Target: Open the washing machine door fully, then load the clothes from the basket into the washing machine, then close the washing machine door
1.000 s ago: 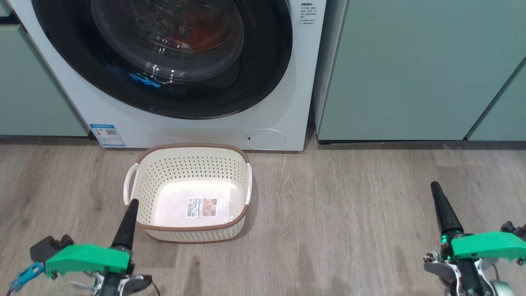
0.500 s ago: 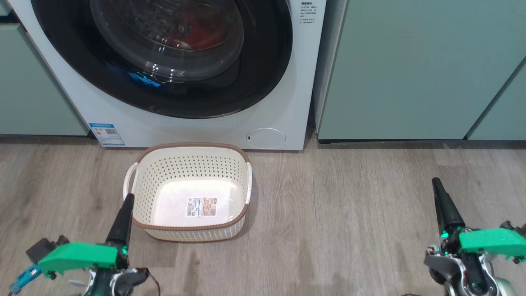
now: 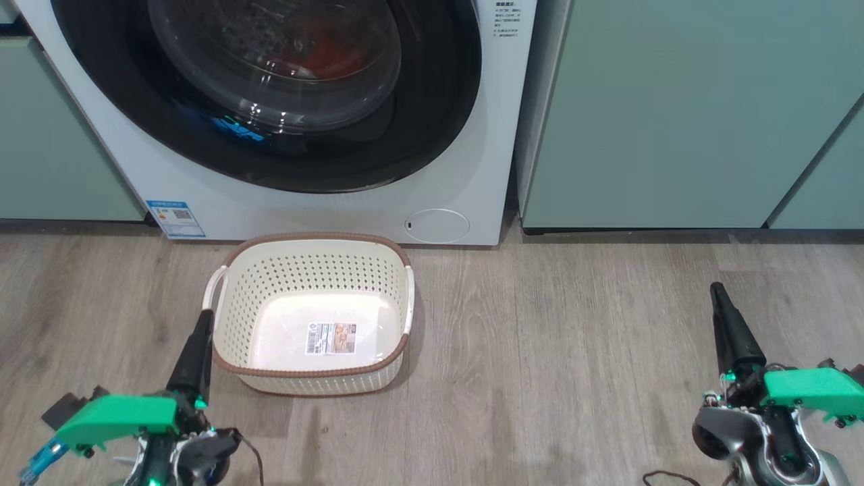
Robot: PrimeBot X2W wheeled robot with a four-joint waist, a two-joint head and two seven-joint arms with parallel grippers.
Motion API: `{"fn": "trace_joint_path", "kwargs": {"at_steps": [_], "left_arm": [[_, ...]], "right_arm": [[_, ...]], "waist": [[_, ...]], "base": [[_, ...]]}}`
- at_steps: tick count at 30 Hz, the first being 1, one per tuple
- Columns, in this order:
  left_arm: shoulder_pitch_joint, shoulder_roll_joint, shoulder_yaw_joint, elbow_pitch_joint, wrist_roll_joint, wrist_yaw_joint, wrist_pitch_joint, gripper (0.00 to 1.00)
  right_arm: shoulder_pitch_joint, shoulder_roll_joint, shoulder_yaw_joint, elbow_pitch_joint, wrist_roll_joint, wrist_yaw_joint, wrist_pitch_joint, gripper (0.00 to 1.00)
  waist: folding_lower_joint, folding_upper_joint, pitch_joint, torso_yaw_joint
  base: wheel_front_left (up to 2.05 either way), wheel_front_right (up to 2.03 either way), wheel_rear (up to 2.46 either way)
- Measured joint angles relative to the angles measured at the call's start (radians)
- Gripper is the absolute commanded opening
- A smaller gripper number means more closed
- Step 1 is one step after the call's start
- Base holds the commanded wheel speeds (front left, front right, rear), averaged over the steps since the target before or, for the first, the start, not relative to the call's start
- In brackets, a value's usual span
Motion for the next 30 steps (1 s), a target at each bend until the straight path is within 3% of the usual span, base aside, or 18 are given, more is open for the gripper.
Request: {"fn": "trace_joint_path", "kwargs": {"at_steps": [30], "left_arm": [[-0.009, -0.002, 0.004, 0.0, 0.0, 0.0, 0.001, 0.0]], "right_arm": [[0.0, 0.0, -0.004, 0.0, 0.0, 0.0, 0.001, 0.0]], "waist": [[0.0, 0.0, 0.0, 0.0]], "base": [[0.0, 0.0, 0.0]]}}
